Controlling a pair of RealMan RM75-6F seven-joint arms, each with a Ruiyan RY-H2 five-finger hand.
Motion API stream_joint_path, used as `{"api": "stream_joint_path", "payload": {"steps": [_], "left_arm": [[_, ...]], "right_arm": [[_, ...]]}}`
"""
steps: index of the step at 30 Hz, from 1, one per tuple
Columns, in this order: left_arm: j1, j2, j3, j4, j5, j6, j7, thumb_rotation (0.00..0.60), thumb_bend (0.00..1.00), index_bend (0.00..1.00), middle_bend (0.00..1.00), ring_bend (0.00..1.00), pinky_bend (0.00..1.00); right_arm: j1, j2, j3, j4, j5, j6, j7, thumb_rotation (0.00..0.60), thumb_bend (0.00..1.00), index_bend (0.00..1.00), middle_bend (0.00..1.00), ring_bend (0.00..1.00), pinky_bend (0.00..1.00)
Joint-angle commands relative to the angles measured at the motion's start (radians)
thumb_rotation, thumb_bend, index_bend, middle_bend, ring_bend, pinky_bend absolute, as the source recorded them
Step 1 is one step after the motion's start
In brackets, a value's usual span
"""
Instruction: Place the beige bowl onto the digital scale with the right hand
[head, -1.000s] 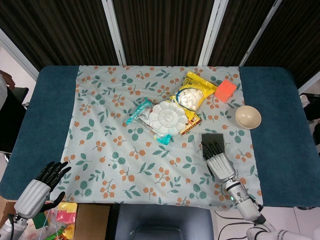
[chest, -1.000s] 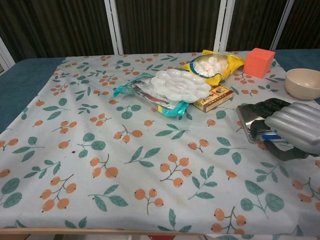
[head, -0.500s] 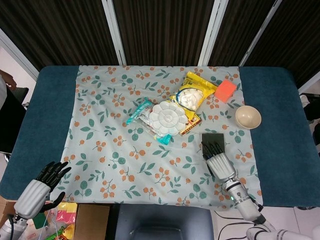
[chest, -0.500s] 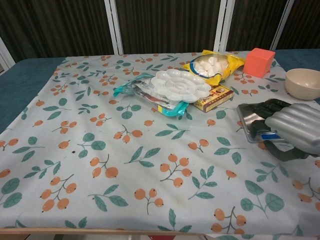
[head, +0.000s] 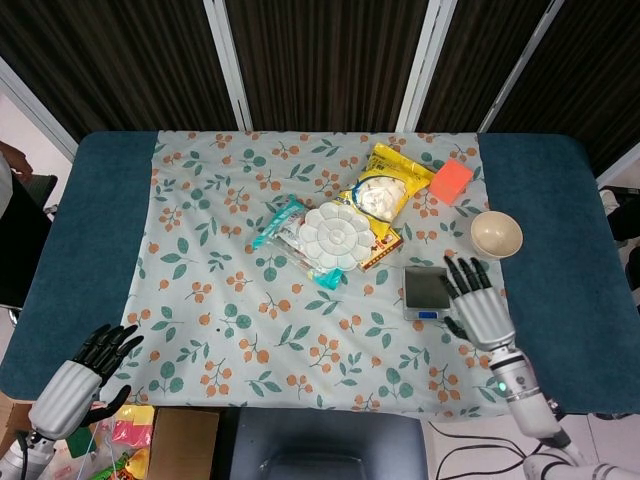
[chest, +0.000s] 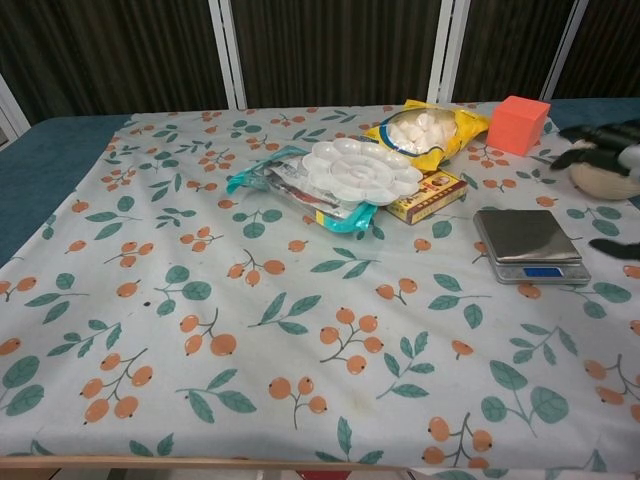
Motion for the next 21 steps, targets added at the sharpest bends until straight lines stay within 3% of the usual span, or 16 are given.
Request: {"api": "stream_joint_path", "payload": {"steps": [1,7,13,21], "left_arm": [[-0.001,-0.001,-0.001,-0.001,-0.004,-0.005,0.002,0.6,0.44,0.0,0.0,0.03,0.06],[-0.002,-0.007,-0.004,-0.003,-0.013,-0.018,0.019,0.6,0.44,0.0,0.0,0.03,0.06],[-0.005,-0.01,-0.01,-0.006,-0.028,-0.031,0.028,0.6,0.44,0.0,0.0,0.03,0.06],[-0.007,-0.01,-0.018,-0.006,-0.045,-0.039,0.025,0.6,0.44,0.0,0.0,0.03,0.06]], "right_arm": [[0.031,0.038,0.058,0.047,0.075,-0.057,0.021,0.6,0.37,0.21,0.01,0.0,0.0],[0.104,0.015,0.101,0.201,0.169,-0.183,-0.002,0.6,0.37,0.21,0.01,0.0,0.0],[0.166,-0.082,0.105,0.384,0.247,-0.289,-0.062,0.6,0.37,0.25,0.01,0.0,0.0],[0.207,-0.185,0.089,0.547,0.272,-0.358,-0.061,0.6,0.37,0.36,0.01,0.0,0.0]]}}
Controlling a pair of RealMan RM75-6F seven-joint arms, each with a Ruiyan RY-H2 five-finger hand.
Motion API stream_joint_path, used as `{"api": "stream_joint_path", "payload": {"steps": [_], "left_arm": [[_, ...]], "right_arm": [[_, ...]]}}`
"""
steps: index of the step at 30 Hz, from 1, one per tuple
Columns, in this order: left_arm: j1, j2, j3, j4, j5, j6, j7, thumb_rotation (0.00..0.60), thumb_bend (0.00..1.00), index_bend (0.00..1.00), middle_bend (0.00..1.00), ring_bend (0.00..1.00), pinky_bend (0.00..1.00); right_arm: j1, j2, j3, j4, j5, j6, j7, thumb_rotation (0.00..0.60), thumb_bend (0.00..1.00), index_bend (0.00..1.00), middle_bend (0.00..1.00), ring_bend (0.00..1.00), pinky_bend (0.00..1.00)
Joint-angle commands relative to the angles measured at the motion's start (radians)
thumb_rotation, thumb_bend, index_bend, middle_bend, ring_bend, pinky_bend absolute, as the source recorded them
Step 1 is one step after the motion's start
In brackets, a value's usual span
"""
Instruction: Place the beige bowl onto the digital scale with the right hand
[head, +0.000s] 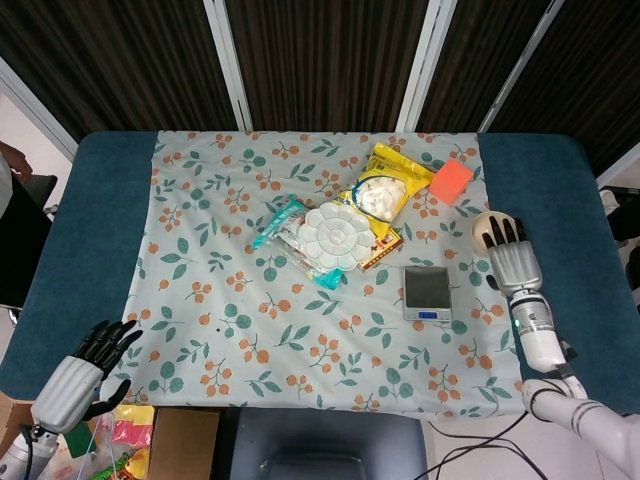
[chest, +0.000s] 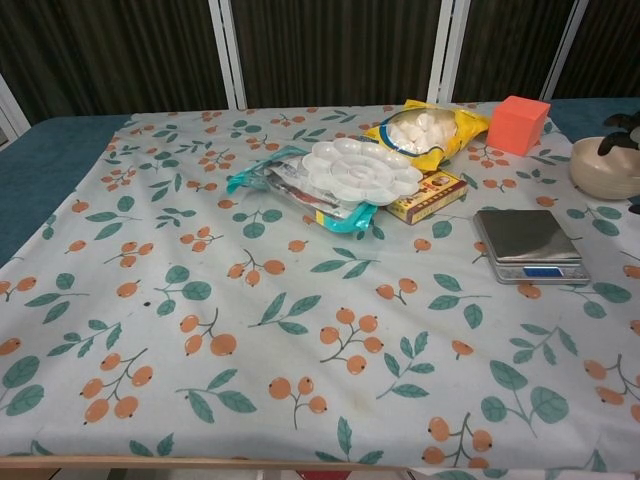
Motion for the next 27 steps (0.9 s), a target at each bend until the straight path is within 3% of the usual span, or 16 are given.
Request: {"api": "stream_joint_path", "payload": {"steps": [1,8,18,23,27], "left_arm": [[-0.001,0.0,-0.001,0.0,-0.003,-0.002,-0.001,0.6,0.44,0.0,0.0,0.03,0.06],[-0.002,-0.001,0.0,0.0,-0.003,-0.006,0.002,0.6,0.44,0.0,0.0,0.03,0.06],[-0.001,-0.001,-0.001,-0.003,-0.006,-0.011,0.015,0.6,0.44,0.0,0.0,0.03,0.06],[-0.001,0.0,0.001,-0.002,-0.002,-0.009,0.013,0.6,0.44,0.0,0.0,0.03,0.06],[-0.001,0.001,0.003,-0.003,0.004,-0.006,0.013,0.6,0.44,0.0,0.0,0.03,0.06]], "right_arm": [[0.02,-0.045,-0.007,0.062,0.013,-0.025,0.001,0.6,0.38,0.38,0.01,0.0,0.0],[0.032,-0.096,0.001,0.168,0.026,-0.04,0.033,0.6,0.42,0.62,0.07,0.0,0.0],[0.054,-0.169,0.008,0.279,0.009,-0.027,0.079,0.6,0.56,0.77,0.17,0.0,0.04],[0.042,-0.144,0.013,0.242,-0.014,0.031,0.113,0.6,0.58,0.8,0.19,0.0,0.04],[0.019,-0.077,0.003,0.111,-0.06,0.125,0.112,0.6,0.59,0.8,0.19,0.0,0.04]]}}
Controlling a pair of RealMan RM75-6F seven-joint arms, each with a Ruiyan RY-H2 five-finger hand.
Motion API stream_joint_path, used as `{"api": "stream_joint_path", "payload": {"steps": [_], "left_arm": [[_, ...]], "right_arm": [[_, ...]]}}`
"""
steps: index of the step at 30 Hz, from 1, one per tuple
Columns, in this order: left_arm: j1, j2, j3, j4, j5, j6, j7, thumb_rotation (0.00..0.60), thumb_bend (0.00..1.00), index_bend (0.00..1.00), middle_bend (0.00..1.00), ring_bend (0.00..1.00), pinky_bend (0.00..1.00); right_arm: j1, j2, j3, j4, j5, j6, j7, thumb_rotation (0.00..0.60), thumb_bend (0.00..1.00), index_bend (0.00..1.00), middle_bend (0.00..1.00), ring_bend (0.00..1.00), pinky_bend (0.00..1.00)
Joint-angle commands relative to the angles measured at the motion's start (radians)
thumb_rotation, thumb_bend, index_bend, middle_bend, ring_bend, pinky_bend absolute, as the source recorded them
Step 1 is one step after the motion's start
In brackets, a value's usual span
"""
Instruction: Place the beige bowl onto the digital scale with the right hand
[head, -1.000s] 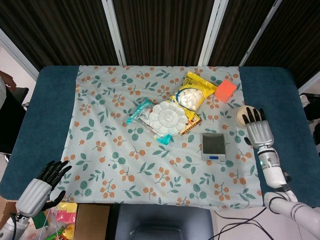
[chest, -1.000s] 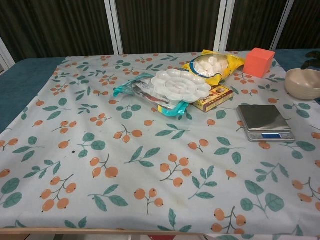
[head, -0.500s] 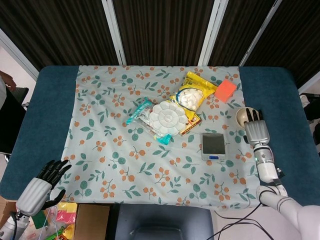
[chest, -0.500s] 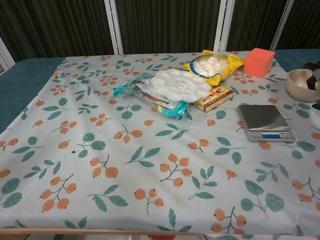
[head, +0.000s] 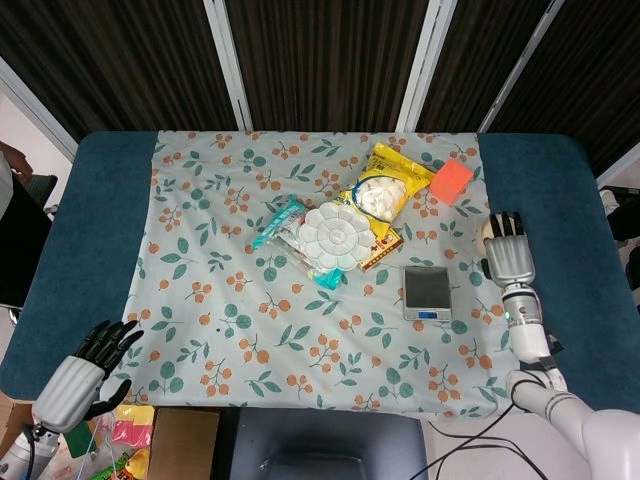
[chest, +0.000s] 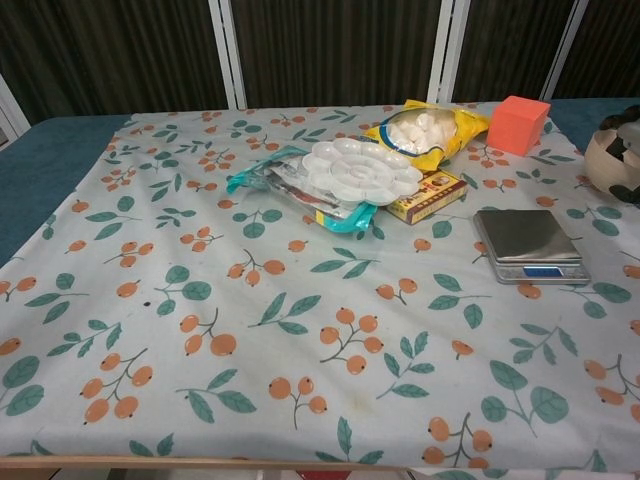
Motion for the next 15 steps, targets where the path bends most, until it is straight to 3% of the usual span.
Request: {"api": "stream_joint_path", "payload": {"steps": [1,10,15], "left_arm": [[0.001,0.0,0.001,0.0,0.002,0.002,0.001,0.6,0.44,0.0,0.0,0.03,0.06],[0.006,0.003,0.005,-0.001,0.013,0.017,-0.002,0.6,0.44,0.0,0.0,0.03,0.06],[0.009,0.009,0.004,0.001,0.015,0.031,-0.017,0.6,0.44,0.0,0.0,0.03,0.06]], "right_arm": [[-0.025,0.072,-0.012,-0.14,-0.05,0.094,-0.007,0.6,0.59,0.8,0.19,0.0,0.04],[-0.05,0.184,-0.075,-0.504,-0.163,0.219,-0.187,0.6,0.59,0.8,0.19,0.0,0.05],[-0.051,0.169,-0.105,-0.59,-0.185,0.23,-0.306,0.6,0.59,0.8,0.19,0.0,0.05]]}}
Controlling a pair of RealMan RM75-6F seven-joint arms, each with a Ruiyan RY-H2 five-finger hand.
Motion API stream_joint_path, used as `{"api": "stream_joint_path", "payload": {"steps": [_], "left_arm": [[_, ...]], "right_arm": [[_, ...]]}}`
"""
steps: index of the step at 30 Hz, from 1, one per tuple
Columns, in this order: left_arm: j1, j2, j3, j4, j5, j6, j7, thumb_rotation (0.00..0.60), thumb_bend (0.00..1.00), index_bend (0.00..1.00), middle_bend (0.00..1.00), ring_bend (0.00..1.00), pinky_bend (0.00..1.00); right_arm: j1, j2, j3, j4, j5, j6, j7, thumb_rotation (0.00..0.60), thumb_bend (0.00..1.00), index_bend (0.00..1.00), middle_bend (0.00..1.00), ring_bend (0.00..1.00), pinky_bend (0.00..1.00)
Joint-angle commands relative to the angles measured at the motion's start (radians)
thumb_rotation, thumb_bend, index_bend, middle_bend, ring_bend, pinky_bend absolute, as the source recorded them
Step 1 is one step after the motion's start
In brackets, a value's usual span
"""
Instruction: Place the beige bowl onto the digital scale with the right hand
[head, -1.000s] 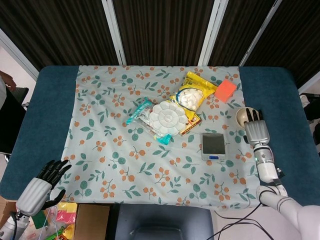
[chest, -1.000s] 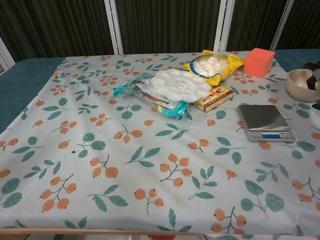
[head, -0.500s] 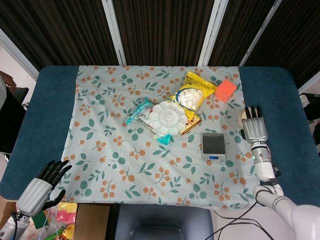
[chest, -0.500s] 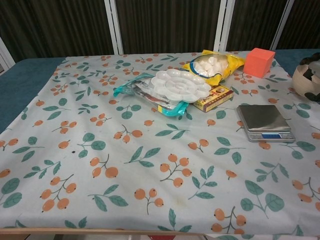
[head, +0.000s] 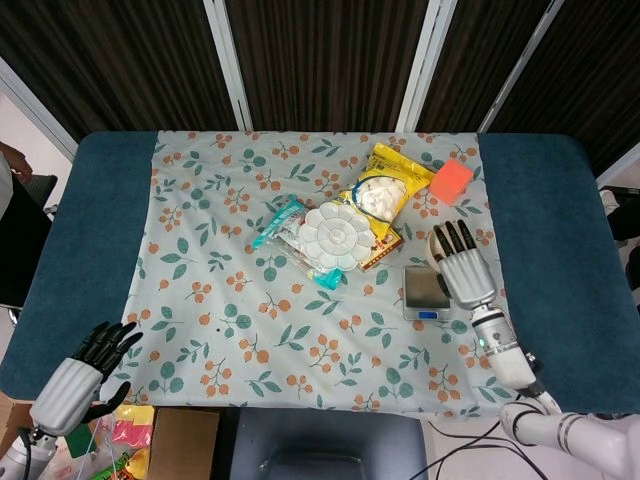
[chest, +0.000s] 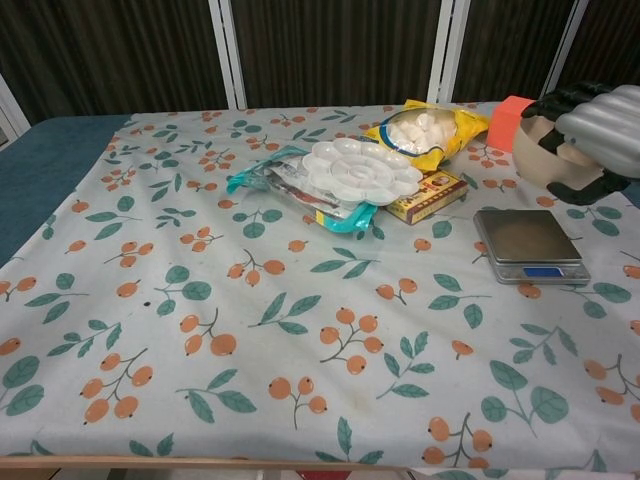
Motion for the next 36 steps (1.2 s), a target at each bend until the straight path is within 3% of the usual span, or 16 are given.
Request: {"api": "stream_joint_path", "payload": {"steps": [1,10,20,27,31,36], "left_arm": [[0.002,0.004,-0.001,0.002,0.0,0.007,-0.011,0.6,0.44,0.0,0.0,0.03,0.06],[0.001,0.009,0.002,0.006,0.01,0.017,-0.034,0.6,0.44,0.0,0.0,0.03,0.06],[-0.001,0.009,0.001,0.01,0.013,0.02,-0.043,0.6,0.44,0.0,0.0,0.03,0.06],[-0.001,0.008,-0.001,0.012,0.012,0.021,-0.046,0.6,0.44,0.0,0.0,0.03,0.06],[0.0,0.008,0.0,0.011,0.011,0.02,-0.042,0.6,0.44,0.0,0.0,0.03,0.06],[-0.001,0.006,-0.002,0.009,0.009,0.017,-0.036,0.6,0.44,0.0,0.0,0.03,0.06]], "right_arm": [[-0.009,0.001,-0.034,-0.07,-0.031,0.029,-0.101,0.6,0.59,0.8,0.19,0.0,0.05],[-0.02,-0.015,-0.066,-0.089,-0.02,0.008,-0.183,0.6,0.59,0.75,0.19,0.0,0.05],[-0.018,-0.015,-0.078,-0.094,-0.015,-0.025,-0.195,0.6,0.59,0.49,0.13,0.0,0.05],[-0.034,0.01,-0.088,-0.11,-0.027,-0.007,-0.194,0.6,0.59,0.43,0.11,0.0,0.05],[-0.054,0.043,-0.096,-0.144,-0.047,0.024,-0.152,0.6,0.58,0.33,0.09,0.0,0.04],[-0.115,0.115,-0.116,-0.232,-0.119,0.136,-0.014,0.6,0.42,0.17,0.05,0.0,0.02]]}}
